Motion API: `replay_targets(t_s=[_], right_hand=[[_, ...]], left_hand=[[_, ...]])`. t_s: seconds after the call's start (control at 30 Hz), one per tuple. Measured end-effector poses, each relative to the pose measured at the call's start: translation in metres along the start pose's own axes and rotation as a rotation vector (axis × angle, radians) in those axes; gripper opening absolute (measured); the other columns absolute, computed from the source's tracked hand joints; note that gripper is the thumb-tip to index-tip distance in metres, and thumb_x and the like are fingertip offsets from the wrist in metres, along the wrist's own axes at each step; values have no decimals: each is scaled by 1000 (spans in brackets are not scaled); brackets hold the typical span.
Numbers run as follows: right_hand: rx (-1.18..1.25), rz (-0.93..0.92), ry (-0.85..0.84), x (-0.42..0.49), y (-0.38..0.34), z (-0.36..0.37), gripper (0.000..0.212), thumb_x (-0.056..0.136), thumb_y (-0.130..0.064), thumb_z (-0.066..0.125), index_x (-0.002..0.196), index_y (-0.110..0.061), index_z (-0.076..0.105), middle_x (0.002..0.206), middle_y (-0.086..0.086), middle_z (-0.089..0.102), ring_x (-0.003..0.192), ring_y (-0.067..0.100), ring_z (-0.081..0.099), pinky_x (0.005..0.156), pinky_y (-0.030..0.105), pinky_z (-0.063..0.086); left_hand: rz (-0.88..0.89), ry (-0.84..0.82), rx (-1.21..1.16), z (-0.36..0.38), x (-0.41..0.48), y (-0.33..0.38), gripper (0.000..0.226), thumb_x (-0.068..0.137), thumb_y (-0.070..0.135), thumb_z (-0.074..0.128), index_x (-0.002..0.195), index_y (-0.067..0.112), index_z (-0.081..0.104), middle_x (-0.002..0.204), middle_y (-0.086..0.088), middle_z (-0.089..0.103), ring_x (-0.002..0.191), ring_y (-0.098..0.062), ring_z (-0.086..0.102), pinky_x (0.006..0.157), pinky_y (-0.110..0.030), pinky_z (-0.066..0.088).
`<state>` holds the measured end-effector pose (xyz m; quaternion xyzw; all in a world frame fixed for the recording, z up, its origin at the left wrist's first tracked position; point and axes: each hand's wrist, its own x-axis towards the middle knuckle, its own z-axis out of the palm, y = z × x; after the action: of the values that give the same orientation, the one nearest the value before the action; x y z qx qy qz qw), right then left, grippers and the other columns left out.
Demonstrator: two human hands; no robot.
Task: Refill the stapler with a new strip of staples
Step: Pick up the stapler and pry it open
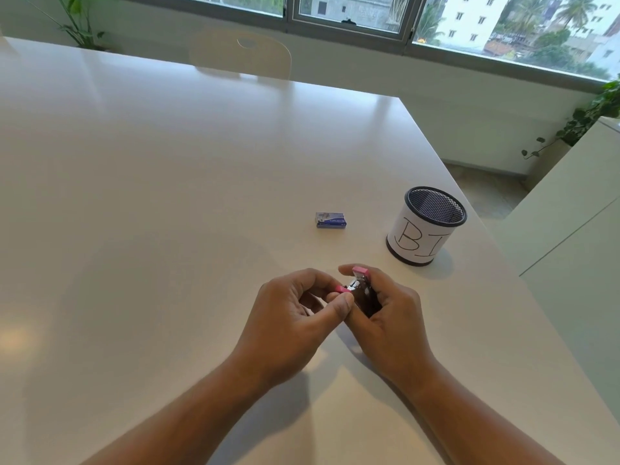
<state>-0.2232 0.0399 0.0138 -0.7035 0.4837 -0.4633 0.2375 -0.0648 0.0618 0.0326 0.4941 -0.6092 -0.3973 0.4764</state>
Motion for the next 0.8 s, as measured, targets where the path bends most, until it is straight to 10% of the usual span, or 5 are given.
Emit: replay_targets(t_s=[0.23,0.5,0.8], right_hand=[[176,56,-70,2,-4,0,50,79,-58,70,118,-27,70,93,-12,75,81,14,70,65,22,58],[429,186,-102,2,-1,-8,29,77,-42,75,103,-30,76,75,7,77,56,18,66,53,26,55],[-167,-170,-7,-1,-8,-4,58,72,-53,80,122,-27,69,89,-16,68,71,13,60,54,19,48]], left_hand=[[-10,74,-60,-2,2,-3,6,94,25,59,89,27,64,70,7,64,58,-12,57,55,-24,50],[8,-5,-151,-4,3,-3,10,92,30,52,92,23,60,75,-9,62,57,-9,59,55,-22,51],[-46,83,-250,-4,4,0,30,91,47,51,96,18,58,63,5,62,54,-10,56,52,-26,51]])
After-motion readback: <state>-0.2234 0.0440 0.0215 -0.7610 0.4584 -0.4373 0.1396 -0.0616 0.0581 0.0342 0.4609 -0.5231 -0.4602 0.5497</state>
